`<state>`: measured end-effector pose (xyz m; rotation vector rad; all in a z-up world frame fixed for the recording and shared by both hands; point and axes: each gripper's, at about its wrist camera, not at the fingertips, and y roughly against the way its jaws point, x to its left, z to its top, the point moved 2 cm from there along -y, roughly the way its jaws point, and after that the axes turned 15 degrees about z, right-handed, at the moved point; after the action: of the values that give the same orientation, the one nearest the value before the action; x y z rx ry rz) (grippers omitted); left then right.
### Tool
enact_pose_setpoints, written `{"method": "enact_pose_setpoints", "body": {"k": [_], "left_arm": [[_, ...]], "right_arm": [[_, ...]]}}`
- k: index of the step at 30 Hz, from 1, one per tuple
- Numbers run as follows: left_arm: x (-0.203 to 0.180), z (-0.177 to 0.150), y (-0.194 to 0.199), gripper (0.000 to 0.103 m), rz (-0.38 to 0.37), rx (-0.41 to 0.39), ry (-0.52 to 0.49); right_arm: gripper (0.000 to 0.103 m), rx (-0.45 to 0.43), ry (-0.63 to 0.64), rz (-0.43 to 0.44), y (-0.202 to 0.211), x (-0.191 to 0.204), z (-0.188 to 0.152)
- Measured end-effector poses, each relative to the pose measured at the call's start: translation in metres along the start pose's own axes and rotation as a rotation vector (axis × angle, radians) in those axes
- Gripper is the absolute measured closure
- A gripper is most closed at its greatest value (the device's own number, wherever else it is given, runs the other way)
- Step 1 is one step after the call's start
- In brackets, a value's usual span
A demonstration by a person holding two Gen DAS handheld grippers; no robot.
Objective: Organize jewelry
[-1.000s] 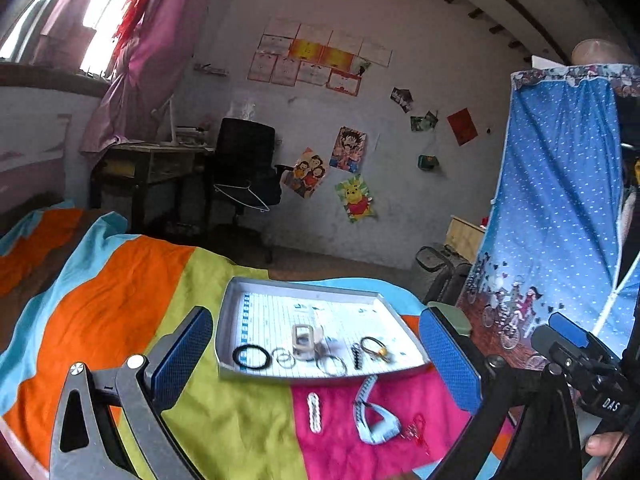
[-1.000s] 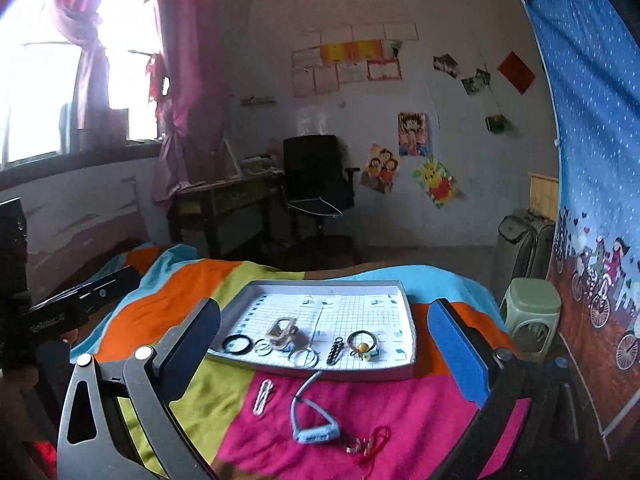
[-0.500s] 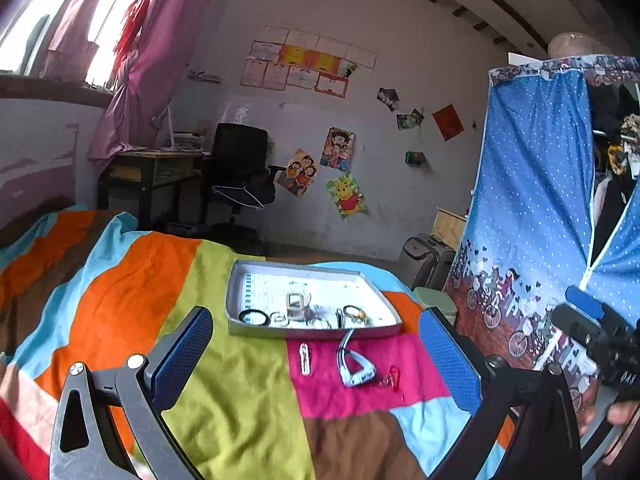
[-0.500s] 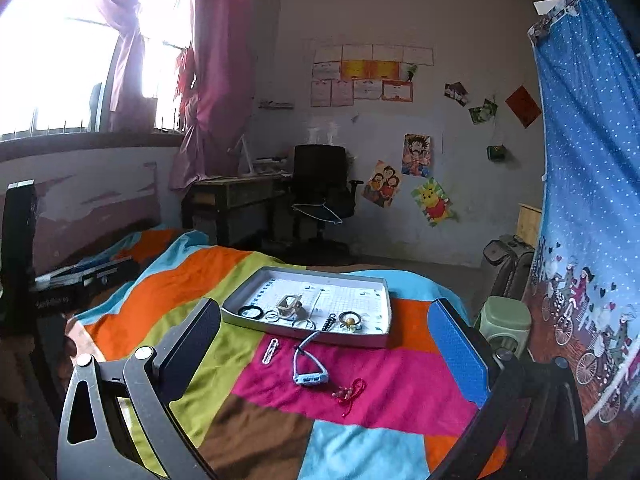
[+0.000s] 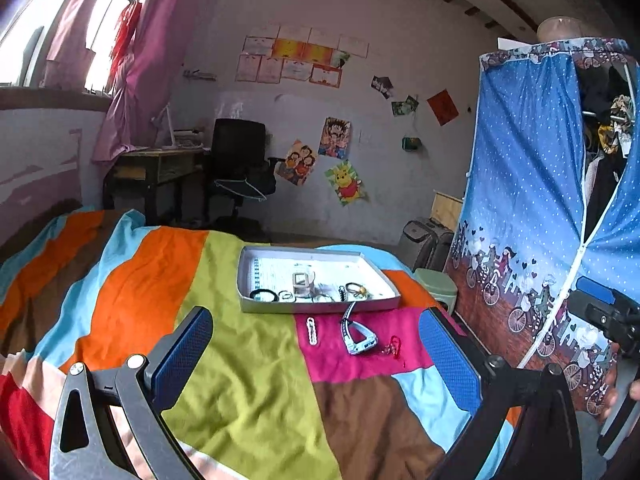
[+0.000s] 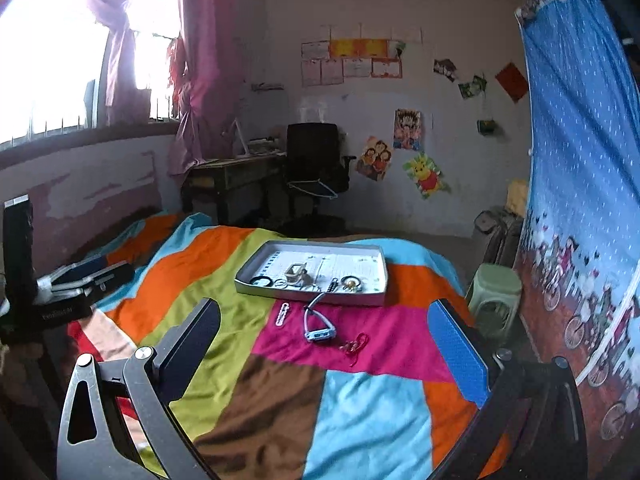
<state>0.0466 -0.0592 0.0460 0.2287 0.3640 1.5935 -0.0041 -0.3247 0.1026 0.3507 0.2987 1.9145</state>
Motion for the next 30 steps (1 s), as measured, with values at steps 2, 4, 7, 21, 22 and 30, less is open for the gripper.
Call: {"method": "enact_pose_setpoints", "body": {"k": [2,4,7,21,22,30], "left_arm": [[-0.001,-0.002,-0.004,0.0,0.004,0.009,-0.007],[-0.004,-0.003,-0.01,0.0,0.007,0.018,-0.016],[-0.007,-0.006,-0.019,0.0,0.006,0.022,-0.02],[-0.036,-0.032,-0.09,0.0,0.018,0.107,-0.029],[-0.037,-0.034,-0.096,0.0,0.02,0.115,-0.031],[-0.044,-0.053,-0.128,0.0,0.034,0.119,-0.034]], "right_arm": [[0.001,0.025,-0.002,0.0,-0.006,-0.006,-0.002],[0.001,0.04,-0.006,0.006,-0.011,-0.013,-0.002],[0.001,0.051,0.001,0.012,-0.018,-0.028,0.0],[0.001,0.102,0.027,0.075,-0.075,-0.081,-0.017],[0.001,0.108,0.017,0.081,-0.081,-0.085,-0.021],[0.001,0.11,-0.001,0.122,-0.123,-0.1,-0.055]]}}
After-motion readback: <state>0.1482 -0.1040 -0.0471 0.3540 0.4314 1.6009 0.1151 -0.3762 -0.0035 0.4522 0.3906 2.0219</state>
